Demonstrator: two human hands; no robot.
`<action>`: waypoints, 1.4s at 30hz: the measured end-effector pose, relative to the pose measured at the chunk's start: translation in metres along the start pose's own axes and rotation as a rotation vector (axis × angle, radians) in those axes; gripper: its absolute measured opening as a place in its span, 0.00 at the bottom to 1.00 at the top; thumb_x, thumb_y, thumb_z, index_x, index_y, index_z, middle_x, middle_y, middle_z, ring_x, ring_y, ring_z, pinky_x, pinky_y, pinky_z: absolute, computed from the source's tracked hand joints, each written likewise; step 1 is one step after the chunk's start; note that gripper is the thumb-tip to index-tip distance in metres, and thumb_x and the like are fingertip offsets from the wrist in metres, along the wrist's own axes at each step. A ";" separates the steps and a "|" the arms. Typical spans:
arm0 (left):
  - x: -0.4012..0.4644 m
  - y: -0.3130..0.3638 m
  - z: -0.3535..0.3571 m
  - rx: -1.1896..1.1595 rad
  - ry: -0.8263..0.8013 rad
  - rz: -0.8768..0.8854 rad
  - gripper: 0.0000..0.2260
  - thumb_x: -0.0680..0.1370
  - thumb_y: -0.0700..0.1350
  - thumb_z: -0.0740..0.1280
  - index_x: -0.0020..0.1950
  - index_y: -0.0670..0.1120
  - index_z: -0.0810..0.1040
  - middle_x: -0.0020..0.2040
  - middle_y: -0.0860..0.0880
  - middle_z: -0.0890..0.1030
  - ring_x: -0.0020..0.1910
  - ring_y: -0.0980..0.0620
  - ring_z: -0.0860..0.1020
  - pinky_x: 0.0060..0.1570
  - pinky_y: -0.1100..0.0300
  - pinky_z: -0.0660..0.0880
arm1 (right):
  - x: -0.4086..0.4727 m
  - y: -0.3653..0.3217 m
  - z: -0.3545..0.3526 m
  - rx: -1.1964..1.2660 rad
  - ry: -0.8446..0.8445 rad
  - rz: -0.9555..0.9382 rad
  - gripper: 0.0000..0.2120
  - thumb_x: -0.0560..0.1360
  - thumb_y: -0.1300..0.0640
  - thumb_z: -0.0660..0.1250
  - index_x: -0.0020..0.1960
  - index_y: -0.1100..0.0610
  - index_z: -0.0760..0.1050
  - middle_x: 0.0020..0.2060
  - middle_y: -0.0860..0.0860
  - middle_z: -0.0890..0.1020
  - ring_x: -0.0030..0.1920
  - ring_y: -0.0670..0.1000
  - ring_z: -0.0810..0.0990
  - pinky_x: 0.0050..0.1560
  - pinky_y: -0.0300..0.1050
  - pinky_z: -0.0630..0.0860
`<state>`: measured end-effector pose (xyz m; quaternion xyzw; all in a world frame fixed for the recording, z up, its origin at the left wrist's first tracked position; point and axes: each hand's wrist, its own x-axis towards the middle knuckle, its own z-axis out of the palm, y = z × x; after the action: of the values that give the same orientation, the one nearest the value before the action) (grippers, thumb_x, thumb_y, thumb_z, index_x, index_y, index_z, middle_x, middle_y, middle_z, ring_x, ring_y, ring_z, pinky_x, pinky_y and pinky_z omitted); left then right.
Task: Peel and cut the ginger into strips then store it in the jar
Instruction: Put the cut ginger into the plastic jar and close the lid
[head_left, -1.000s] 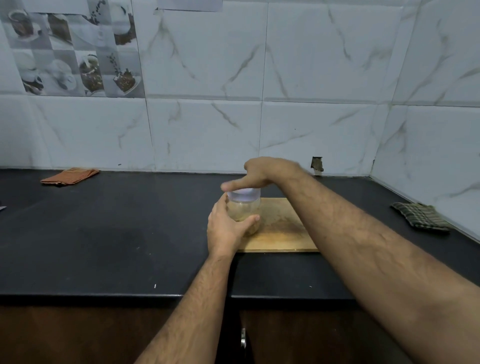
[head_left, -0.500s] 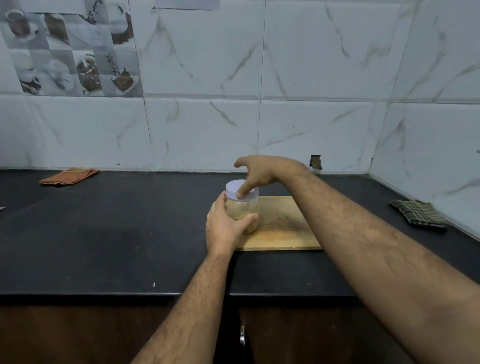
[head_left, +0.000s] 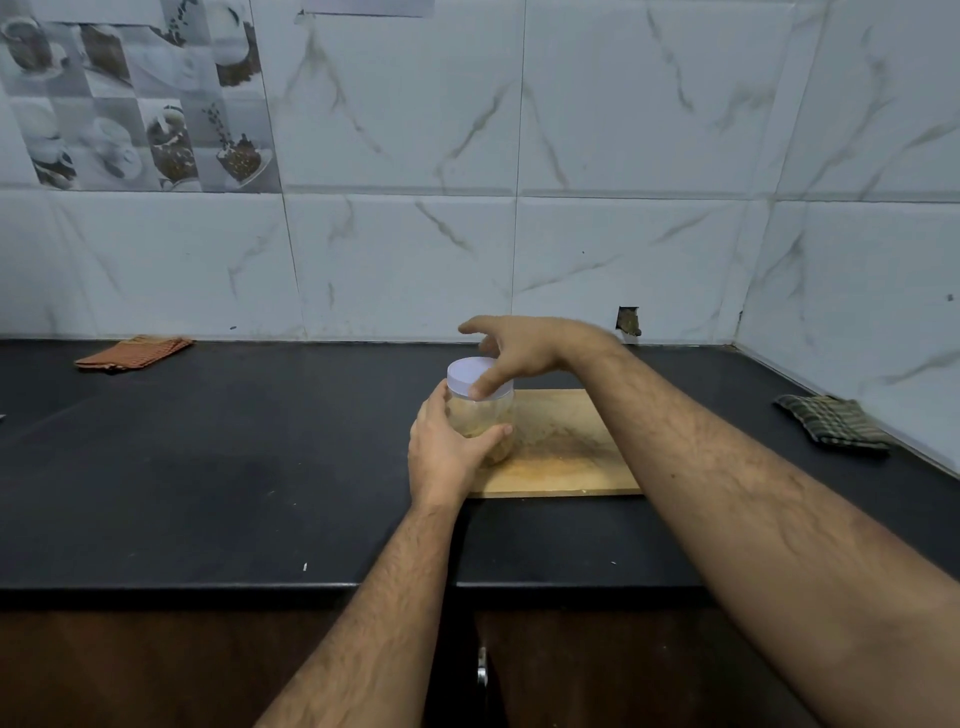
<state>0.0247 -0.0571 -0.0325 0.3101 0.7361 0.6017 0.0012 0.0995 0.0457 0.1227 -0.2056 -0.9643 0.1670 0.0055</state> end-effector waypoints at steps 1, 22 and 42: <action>0.000 0.000 0.000 0.005 0.000 -0.001 0.46 0.63 0.60 0.80 0.76 0.54 0.64 0.72 0.55 0.71 0.71 0.54 0.69 0.68 0.48 0.70 | -0.001 0.001 0.002 0.006 -0.008 -0.007 0.44 0.70 0.48 0.78 0.79 0.50 0.58 0.71 0.52 0.73 0.67 0.54 0.73 0.68 0.49 0.69; 0.000 0.003 -0.002 0.021 -0.013 0.003 0.44 0.64 0.57 0.80 0.76 0.54 0.65 0.69 0.53 0.75 0.68 0.54 0.72 0.67 0.53 0.71 | -0.008 0.014 0.032 0.192 0.189 -0.044 0.41 0.74 0.47 0.74 0.79 0.57 0.57 0.69 0.53 0.72 0.67 0.54 0.72 0.64 0.47 0.70; 0.134 0.014 0.041 -0.230 -0.509 0.049 0.29 0.77 0.44 0.72 0.75 0.55 0.66 0.61 0.56 0.77 0.61 0.55 0.76 0.56 0.60 0.77 | 0.078 0.133 0.034 0.900 0.334 -0.016 0.26 0.76 0.69 0.69 0.73 0.60 0.69 0.58 0.56 0.82 0.59 0.54 0.81 0.62 0.52 0.78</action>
<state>-0.0618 0.0423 0.0188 0.4669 0.6313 0.5838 0.2065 0.0782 0.1799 0.0431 -0.1993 -0.7837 0.5326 0.2500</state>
